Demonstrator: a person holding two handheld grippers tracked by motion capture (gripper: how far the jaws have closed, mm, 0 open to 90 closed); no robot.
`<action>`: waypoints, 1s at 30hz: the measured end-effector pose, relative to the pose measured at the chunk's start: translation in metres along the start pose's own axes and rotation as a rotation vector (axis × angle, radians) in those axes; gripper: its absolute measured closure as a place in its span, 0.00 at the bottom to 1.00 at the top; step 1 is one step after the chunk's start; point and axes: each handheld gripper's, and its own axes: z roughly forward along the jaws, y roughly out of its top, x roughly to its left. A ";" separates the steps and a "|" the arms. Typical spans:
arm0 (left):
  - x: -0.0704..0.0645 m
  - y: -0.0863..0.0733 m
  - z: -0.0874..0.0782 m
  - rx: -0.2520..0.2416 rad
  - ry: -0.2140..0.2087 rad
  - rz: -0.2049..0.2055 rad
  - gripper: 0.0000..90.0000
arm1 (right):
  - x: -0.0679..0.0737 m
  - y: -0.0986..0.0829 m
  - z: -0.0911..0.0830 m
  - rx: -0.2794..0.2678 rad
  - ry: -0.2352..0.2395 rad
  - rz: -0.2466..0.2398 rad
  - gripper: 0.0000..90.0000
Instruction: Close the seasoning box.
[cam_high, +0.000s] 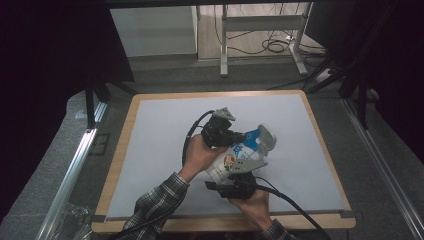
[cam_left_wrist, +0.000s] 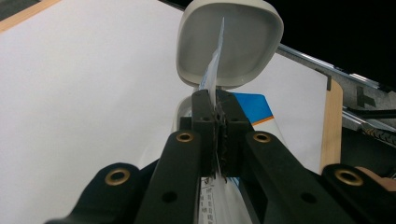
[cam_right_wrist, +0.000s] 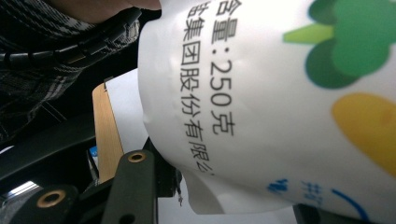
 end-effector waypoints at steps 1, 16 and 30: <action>0.000 0.000 0.000 0.002 0.001 -0.002 0.98 | 0.000 0.000 0.000 0.000 0.000 -0.001 0.63; -0.001 0.006 0.000 0.026 0.011 -0.008 0.98 | 0.002 0.002 0.000 -0.003 0.003 -0.007 0.63; -0.001 0.009 0.000 0.035 0.019 -0.012 0.98 | 0.003 0.003 -0.001 -0.006 0.010 -0.002 0.63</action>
